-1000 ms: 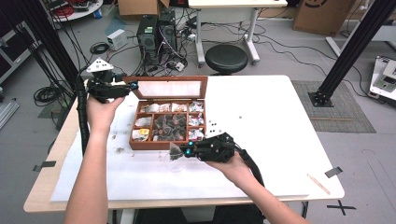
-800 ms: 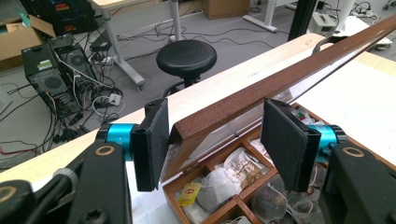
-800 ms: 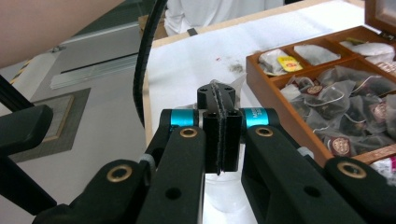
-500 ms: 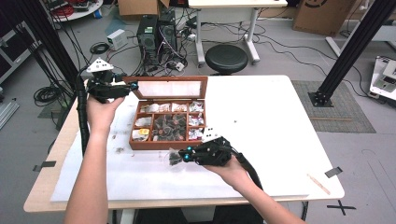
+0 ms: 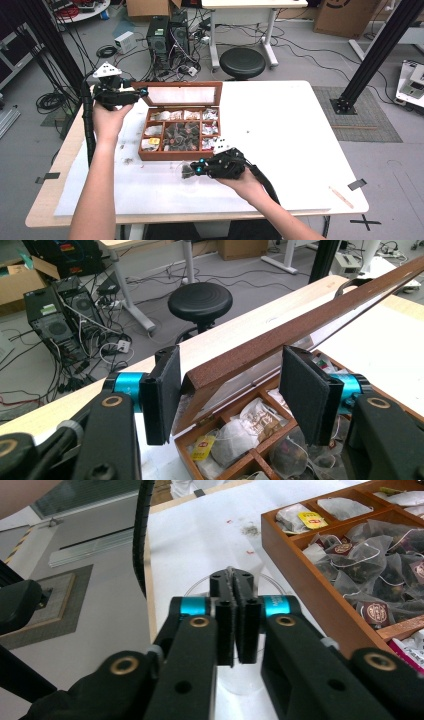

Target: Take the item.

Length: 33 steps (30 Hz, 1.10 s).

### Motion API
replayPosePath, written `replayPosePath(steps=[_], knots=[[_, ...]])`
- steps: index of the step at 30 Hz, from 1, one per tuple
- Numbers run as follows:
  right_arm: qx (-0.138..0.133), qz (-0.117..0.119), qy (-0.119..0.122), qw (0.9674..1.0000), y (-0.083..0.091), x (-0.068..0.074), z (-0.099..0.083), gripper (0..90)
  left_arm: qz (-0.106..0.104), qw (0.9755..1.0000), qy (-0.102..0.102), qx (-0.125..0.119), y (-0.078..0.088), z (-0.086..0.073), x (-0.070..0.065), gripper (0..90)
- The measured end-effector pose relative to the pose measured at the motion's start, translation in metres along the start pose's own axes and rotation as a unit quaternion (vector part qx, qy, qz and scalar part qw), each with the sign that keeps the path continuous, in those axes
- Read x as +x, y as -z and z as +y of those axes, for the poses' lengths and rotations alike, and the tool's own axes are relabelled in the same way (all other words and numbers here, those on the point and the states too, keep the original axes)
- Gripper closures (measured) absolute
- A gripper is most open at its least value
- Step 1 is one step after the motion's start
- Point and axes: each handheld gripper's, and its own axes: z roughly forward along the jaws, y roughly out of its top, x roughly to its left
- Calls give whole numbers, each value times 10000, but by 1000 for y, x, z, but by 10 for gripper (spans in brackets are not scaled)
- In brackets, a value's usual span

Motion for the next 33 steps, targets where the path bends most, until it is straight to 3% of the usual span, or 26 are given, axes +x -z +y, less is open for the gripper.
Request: replayPosePath(steps=[15,27,33], knots=[[-138,-132,20,9998,5,1,2,688,11,10000,4,-4,0,0,-1,424],[-436,-584,133,9973,27,-5,4,517,67,10000,-3,4,-1,0,-2,417],[-594,-879,-7,9944,48,-17,1,447,69,10000,-2,5,-1,0,-2,417]])
